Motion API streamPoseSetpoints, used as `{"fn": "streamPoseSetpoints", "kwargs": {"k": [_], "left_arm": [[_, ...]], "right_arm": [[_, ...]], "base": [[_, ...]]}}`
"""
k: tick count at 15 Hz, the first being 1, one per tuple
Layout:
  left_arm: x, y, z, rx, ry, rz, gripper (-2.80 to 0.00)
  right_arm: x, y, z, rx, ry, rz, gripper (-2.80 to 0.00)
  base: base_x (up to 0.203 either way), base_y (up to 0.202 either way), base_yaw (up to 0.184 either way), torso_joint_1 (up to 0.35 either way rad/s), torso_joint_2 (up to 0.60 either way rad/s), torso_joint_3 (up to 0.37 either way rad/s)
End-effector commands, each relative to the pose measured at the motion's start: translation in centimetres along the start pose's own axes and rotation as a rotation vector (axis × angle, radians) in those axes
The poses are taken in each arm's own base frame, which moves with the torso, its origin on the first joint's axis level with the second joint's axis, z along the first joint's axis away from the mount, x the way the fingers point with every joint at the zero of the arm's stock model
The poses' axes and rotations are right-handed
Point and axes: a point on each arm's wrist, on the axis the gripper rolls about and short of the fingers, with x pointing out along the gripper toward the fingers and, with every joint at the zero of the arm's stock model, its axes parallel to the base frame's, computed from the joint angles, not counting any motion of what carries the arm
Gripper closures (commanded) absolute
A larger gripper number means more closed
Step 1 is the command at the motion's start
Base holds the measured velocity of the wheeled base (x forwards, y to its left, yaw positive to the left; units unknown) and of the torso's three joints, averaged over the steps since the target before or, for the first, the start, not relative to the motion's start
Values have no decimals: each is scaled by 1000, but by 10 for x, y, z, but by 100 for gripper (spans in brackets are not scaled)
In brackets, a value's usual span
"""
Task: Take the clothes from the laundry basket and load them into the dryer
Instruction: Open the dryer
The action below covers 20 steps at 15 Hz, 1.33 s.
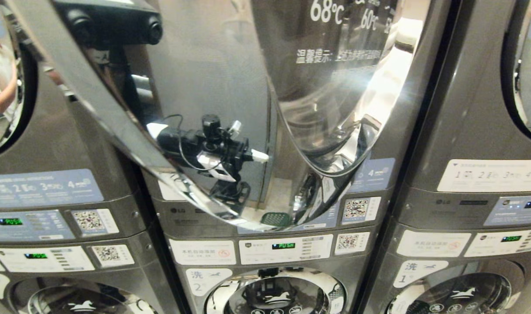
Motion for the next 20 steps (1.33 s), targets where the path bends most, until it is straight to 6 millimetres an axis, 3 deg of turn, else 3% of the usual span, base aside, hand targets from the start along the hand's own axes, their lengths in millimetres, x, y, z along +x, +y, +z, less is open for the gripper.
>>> {"fn": "streamPoseSetpoints", "kwargs": {"k": [1,14,20], "left_arm": [[0,0,0,0,-1,0,0],[0,0,0,-2,-1,0,0],[0,0,0,-2,-1,0,0]], "right_arm": [[0,0,0,0,-1,0,0],[0,0,0,39,-1,-3,0],[0,0,0,42,-2,-5,0]], "base": [[-1,4,-112,3,7,2],[1,1,-6,1,0,0],[-175,0,0,0,2,3]]}}
